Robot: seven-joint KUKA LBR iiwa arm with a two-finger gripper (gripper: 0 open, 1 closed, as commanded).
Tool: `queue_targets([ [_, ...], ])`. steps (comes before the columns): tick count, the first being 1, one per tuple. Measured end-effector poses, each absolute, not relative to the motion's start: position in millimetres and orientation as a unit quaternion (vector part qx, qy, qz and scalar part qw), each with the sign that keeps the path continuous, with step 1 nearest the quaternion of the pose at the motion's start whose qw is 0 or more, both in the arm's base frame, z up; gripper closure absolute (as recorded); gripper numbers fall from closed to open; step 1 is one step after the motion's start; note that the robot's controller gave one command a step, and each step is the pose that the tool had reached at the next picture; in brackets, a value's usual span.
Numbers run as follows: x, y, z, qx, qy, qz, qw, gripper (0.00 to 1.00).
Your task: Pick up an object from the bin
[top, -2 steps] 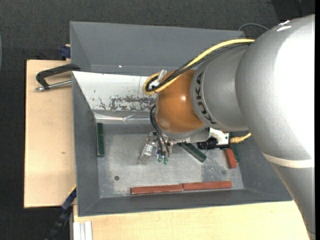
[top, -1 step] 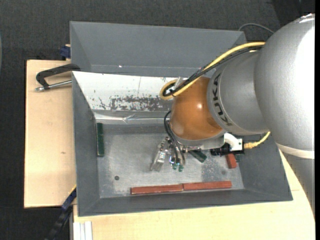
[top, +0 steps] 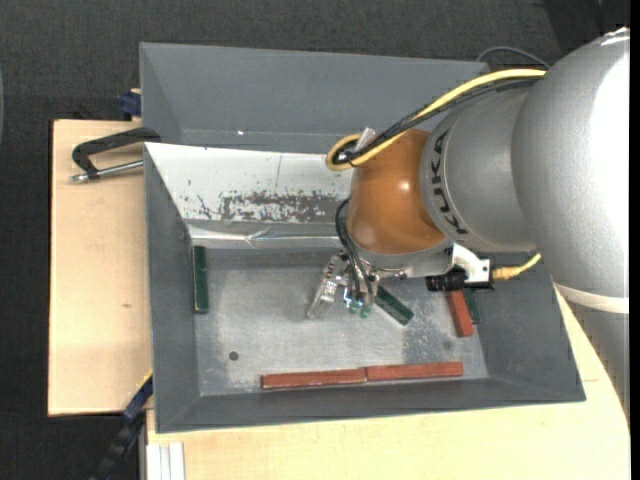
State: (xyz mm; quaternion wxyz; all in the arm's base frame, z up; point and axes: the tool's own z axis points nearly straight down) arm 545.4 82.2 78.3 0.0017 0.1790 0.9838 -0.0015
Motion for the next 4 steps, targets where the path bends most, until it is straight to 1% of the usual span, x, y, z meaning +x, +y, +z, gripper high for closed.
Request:
queue_targets([
  [1,549.7,93,82,0.181,0.983,0.0,0.003,1.0],
  [2,582.9,40,69,0.056,0.998,0.0,0.001,0.0],
  [3,583.8,43,71,0.055,0.999,0.001,0.002,0.0],
  [4,548.3,-6,73,0.024,1.0,0.001,0.001,0.0],
])
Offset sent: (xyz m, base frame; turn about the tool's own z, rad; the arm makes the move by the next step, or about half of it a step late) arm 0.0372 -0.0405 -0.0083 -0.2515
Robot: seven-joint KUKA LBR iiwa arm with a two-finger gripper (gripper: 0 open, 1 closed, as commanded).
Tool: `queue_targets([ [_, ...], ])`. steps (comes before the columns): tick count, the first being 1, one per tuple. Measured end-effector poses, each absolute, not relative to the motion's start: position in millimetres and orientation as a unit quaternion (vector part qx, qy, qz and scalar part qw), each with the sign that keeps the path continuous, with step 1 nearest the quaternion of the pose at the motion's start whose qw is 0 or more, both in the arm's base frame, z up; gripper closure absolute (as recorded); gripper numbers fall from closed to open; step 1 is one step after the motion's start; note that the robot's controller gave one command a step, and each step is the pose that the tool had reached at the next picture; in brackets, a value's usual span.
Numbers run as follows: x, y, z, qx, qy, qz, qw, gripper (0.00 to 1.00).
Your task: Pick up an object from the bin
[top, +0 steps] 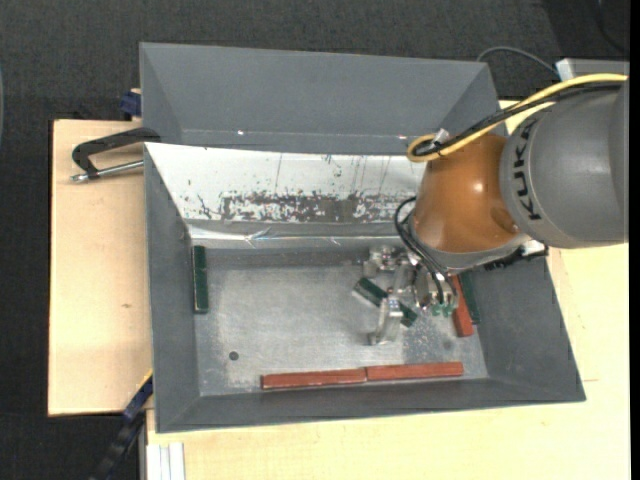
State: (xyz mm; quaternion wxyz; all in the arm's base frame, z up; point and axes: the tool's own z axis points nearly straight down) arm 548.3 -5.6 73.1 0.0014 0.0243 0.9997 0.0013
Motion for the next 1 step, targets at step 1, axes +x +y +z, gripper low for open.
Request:
queue_targets([
  [1,567.1,-26.6,70.9,0.052,0.999,0.001,0.002,1.0],
])
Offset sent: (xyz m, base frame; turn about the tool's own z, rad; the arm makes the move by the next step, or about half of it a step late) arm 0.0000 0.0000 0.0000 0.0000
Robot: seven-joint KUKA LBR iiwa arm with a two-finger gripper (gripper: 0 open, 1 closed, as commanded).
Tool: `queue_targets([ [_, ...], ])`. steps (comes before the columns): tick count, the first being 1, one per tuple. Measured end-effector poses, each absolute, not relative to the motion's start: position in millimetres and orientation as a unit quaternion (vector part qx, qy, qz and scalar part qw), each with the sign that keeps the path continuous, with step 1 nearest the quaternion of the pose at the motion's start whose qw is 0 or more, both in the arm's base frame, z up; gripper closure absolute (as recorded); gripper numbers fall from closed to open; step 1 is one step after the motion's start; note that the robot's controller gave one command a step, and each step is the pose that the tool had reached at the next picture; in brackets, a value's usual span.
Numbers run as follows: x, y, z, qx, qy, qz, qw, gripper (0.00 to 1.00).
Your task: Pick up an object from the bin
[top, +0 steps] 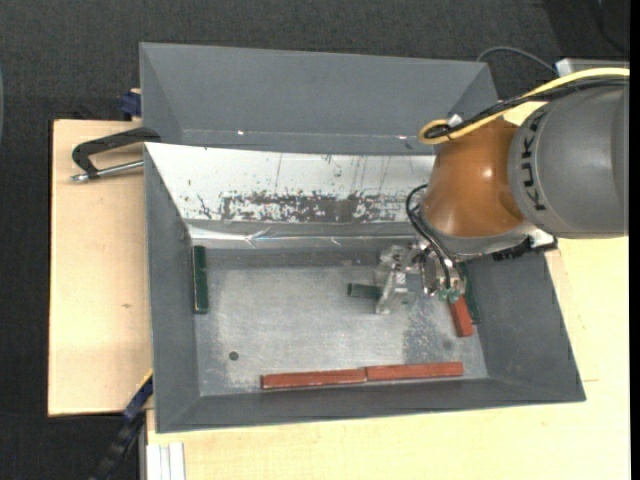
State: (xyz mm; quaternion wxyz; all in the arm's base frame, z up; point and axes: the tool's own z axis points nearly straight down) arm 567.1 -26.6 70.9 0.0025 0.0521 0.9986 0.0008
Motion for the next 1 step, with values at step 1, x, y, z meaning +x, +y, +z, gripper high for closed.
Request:
queue_targets([
  [1,567.0,-26.8,70.9,0.053,0.999,0.001,0.002,1.0],
])
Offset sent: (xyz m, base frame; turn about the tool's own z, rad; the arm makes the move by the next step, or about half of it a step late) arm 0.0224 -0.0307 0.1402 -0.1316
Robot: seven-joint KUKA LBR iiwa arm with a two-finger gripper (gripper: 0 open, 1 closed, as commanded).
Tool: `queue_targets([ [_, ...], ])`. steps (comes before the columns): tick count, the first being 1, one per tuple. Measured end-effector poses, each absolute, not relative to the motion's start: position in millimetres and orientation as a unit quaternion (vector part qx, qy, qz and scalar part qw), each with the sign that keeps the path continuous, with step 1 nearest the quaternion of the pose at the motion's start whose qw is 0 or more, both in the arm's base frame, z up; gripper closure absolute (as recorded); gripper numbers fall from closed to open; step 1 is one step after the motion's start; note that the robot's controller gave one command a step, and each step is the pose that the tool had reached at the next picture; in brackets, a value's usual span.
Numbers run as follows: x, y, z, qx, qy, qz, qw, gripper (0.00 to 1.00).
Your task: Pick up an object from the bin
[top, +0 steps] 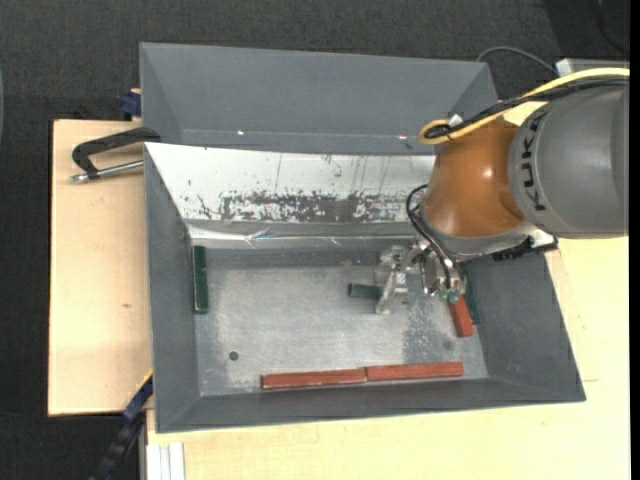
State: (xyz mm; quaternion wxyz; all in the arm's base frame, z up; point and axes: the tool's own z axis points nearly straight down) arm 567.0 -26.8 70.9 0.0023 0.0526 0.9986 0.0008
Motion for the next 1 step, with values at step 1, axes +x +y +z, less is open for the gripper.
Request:
queue_targets([
  [1,591.2,-56.8,212.9,-0.013,1.0,0.0,0.004,1.0],
])
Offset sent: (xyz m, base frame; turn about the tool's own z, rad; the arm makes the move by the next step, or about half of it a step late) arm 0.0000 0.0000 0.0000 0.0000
